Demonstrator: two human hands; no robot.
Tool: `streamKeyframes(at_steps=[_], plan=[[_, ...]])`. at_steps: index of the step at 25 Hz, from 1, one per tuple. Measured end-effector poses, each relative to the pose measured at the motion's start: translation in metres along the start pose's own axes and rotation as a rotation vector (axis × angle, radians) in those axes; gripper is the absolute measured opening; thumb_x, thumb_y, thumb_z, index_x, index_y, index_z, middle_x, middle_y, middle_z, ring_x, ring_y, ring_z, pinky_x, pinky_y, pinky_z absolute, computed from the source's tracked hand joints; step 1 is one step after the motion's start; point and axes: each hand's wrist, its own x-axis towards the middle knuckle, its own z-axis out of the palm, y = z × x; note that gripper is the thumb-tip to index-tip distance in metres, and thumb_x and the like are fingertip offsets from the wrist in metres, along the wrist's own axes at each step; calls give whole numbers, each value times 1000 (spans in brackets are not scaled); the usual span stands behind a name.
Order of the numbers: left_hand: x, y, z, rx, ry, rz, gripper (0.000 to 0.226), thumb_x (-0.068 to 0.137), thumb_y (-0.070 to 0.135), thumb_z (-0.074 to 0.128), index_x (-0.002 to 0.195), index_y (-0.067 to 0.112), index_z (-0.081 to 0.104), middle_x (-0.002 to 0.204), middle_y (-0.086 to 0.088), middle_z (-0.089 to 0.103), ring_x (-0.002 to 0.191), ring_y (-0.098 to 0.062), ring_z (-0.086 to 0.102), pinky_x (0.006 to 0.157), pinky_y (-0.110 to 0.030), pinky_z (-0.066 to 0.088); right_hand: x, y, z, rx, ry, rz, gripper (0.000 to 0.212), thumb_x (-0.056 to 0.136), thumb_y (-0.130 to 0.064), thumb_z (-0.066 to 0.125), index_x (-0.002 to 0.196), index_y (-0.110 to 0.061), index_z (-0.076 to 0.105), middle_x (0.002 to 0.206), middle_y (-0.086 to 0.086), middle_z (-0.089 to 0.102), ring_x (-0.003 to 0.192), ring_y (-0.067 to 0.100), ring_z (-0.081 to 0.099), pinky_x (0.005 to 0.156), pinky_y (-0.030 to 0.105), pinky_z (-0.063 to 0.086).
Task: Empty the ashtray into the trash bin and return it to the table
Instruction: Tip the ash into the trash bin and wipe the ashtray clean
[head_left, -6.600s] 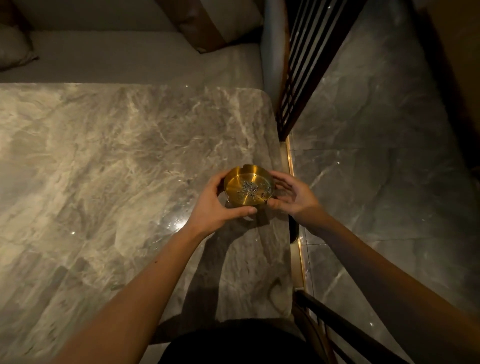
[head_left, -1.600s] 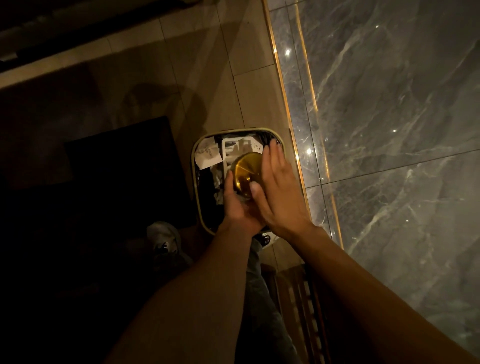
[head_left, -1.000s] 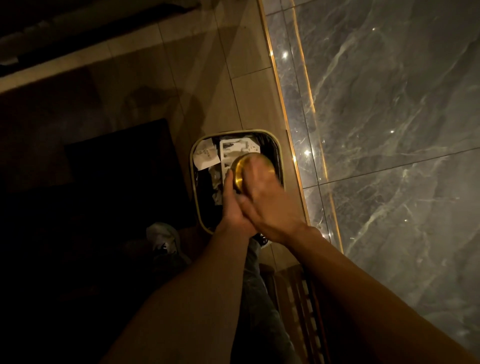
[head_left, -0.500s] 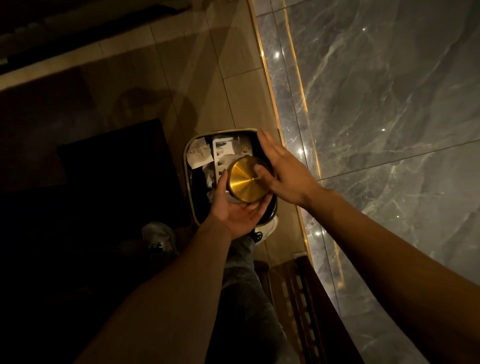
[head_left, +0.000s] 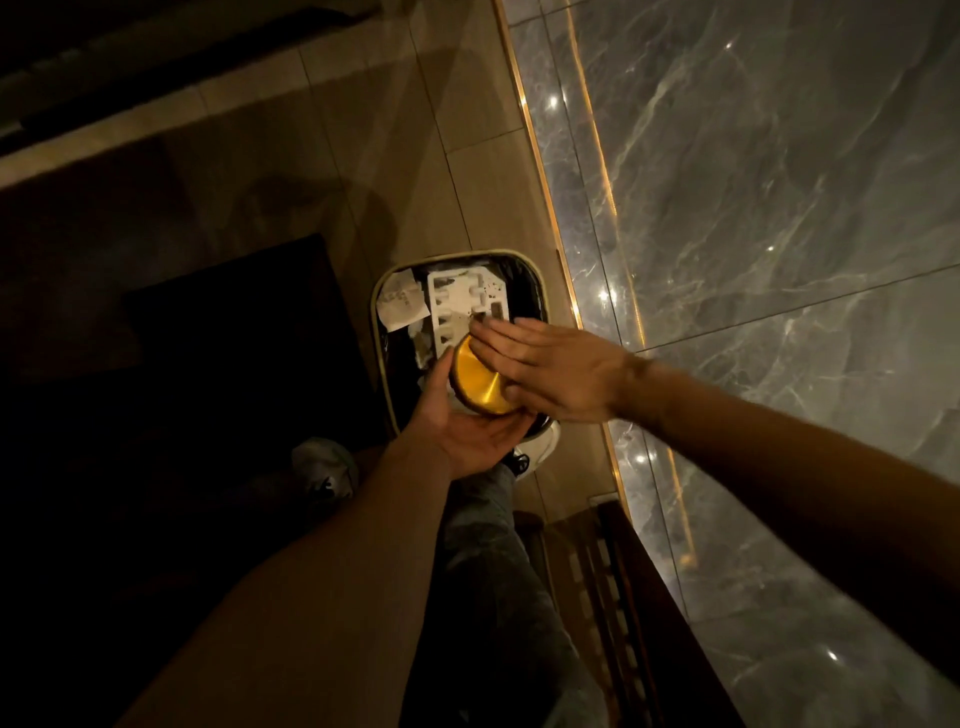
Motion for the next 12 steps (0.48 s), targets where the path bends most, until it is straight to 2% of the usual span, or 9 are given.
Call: streamKeyframes(at_steps=[4,7,8,10,11,12], plan=[[-3,5,-2,-8,-20,-62,97,66,55,84,130,-9,51,118,-35,64,107,-45,64,93,-45,55,1,23,-31,-158,129,-205,67,96,-27,39,154,-6,11,160,12,2,150,24,5,123,36,-2],[-2,11,2,29,-10,-76,98,66,57,83,131,-10,51,118,-35,64,105,-46,65,86,-46,57,-4,25,-21,-280,0,-324,76,88,-19,49,153,-5,12,161,15,9,150,27,6,123,40,1],[-3,10,4,29,-14,-80,98,68,58,82,130,-11,51,117,-35,65,105,-46,65,87,-45,56,-5,23,-17,-300,-26,-351,73,89,-17,44,153,-5,12,162,15,11,150,26,6,123,42,4],[-5,9,7,-8,-35,-95,97,68,58,81,127,-14,51,114,-37,64,106,-45,64,90,-44,55,-5,23,-16,-272,22,-364,60,94,-10,16,154,-6,12,162,14,8,150,26,8,123,42,9],[-6,9,7,-25,-44,-93,97,68,57,82,125,-15,51,113,-38,64,106,-45,63,91,-43,54,-3,23,-17,-257,55,-353,60,94,-7,6,154,-6,13,161,13,6,150,26,10,123,41,9],[-6,9,7,-30,-45,-91,97,68,57,82,124,-15,51,113,-38,64,106,-45,63,92,-43,54,-3,23,-16,-255,74,-344,59,95,-6,7,153,-6,14,161,13,7,150,26,11,123,41,10]])
